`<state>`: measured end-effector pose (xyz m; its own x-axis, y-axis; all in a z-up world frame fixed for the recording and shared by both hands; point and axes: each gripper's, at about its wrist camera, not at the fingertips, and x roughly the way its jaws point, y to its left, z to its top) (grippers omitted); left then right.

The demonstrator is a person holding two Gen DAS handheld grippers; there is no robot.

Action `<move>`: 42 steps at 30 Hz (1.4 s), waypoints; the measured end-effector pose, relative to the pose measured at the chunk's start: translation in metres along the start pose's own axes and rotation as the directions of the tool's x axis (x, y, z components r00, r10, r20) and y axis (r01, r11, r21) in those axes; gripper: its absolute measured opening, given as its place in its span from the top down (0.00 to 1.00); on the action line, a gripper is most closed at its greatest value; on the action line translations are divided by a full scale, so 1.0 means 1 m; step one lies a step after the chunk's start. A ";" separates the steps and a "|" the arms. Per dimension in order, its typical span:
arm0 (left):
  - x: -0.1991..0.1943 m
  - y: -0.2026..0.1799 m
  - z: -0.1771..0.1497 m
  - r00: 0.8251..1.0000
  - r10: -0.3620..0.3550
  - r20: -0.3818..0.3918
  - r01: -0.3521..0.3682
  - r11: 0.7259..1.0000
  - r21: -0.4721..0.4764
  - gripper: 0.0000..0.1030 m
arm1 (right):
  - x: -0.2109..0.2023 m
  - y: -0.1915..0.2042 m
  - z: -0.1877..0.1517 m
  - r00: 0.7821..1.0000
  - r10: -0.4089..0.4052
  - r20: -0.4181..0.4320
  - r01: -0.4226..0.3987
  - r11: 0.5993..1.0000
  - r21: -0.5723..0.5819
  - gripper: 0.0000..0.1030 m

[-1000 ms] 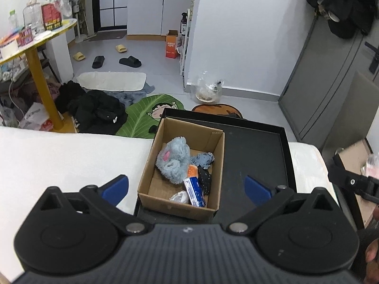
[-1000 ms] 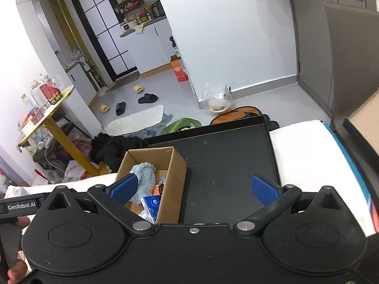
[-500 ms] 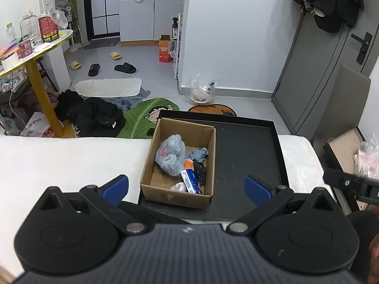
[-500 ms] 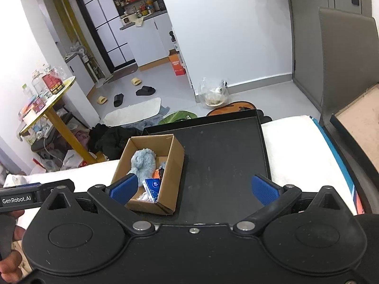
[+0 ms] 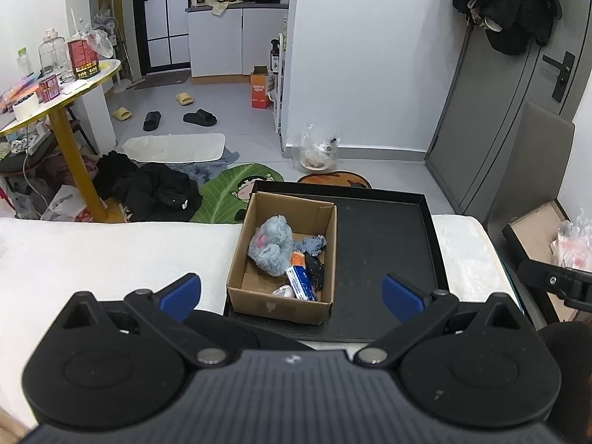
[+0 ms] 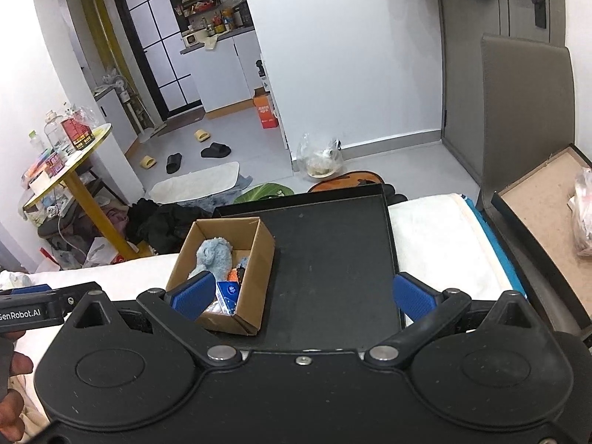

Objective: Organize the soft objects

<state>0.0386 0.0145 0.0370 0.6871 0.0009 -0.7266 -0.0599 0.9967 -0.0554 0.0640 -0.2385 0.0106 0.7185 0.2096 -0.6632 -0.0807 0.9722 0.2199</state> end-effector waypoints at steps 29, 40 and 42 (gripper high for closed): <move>-0.021 -0.015 -0.015 0.999 0.005 0.032 -0.005 1.000 0.006 0.00 | -0.020 0.000 -0.010 1.000 0.029 0.009 -0.028 0.997 -0.072 0.00; -0.024 -0.014 -0.016 1.000 0.002 0.030 -0.002 1.000 0.007 0.00 | -0.022 0.002 -0.008 0.999 0.032 0.008 -0.031 0.996 -0.087 0.00; -0.024 -0.014 -0.016 1.000 0.002 0.030 -0.002 1.000 0.006 0.00 | -0.022 0.002 -0.008 0.999 0.031 0.009 -0.030 0.996 -0.086 0.00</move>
<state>0.0114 -0.0004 0.0443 0.7081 0.0056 -0.7061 -0.0569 0.9972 -0.0492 0.0423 -0.2398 0.0196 0.7215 0.2389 -0.6499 -0.1613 0.9707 0.1779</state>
